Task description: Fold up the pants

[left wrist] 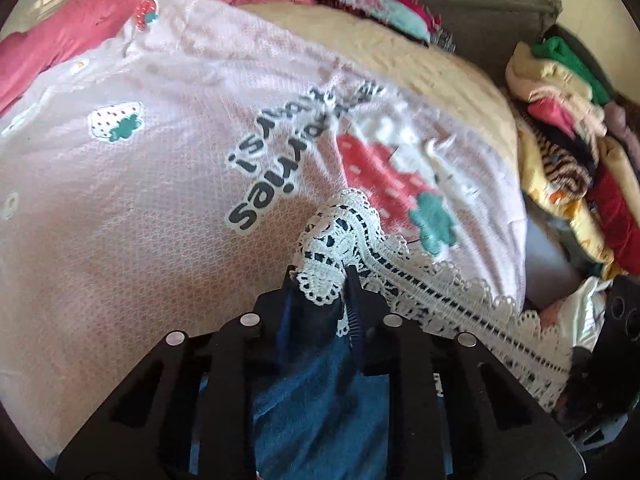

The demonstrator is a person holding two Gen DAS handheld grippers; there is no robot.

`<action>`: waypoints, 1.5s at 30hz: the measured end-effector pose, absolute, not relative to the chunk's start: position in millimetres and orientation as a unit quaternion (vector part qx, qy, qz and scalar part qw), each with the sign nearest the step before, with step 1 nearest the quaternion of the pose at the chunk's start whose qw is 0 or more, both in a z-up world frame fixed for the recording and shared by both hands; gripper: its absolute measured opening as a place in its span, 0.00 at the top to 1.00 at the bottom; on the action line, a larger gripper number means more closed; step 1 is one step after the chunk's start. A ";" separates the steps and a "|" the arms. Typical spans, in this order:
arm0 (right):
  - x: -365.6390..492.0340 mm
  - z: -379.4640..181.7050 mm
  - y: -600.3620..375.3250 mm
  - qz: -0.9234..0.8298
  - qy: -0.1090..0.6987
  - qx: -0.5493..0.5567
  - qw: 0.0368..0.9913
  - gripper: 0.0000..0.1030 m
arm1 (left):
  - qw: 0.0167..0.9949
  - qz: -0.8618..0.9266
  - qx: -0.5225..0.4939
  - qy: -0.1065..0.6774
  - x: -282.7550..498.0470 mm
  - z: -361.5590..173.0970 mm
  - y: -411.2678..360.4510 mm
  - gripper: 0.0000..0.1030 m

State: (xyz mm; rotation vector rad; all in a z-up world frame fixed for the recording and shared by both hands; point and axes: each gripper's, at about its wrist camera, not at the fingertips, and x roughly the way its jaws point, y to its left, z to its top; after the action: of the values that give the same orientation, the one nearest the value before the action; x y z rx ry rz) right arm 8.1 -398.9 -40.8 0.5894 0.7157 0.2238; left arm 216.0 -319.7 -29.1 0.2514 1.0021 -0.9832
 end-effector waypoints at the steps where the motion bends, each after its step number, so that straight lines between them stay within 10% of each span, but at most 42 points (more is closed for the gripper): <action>1: 7.3 -35.5 -394.0 0.115 0.340 0.278 0.891 0.81 | 0.759 -0.455 0.104 0.453 213.7 -22.1 -313.3 0.85; 16: 29.2 7.3 -262.1 0.253 0.342 0.168 0.889 0.81 | 0.817 -0.386 -0.026 0.427 202.4 15.7 -144.0 0.83; 32: 0.4 -35.4 -121.9 0.188 0.346 -0.212 0.895 0.58 | 0.786 -0.318 -0.302 0.436 202.9 -24.4 11.1 0.32; 41: -24.7 -25.6 -119.2 0.164 0.302 -0.225 0.912 0.61 | 0.786 -0.352 -0.242 0.448 195.9 -20.6 -29.8 0.33; 45: -20.1 -21.8 -115.1 0.171 0.300 -0.224 0.912 0.65 | 0.790 -0.342 -0.221 0.459 200.4 -28.4 -41.2 0.68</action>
State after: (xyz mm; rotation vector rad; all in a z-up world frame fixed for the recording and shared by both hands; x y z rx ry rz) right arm -20.1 -115.1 -21.8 -0.4611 0.6180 0.3520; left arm 200.4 -41.2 -28.4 -0.4769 0.9883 -0.7359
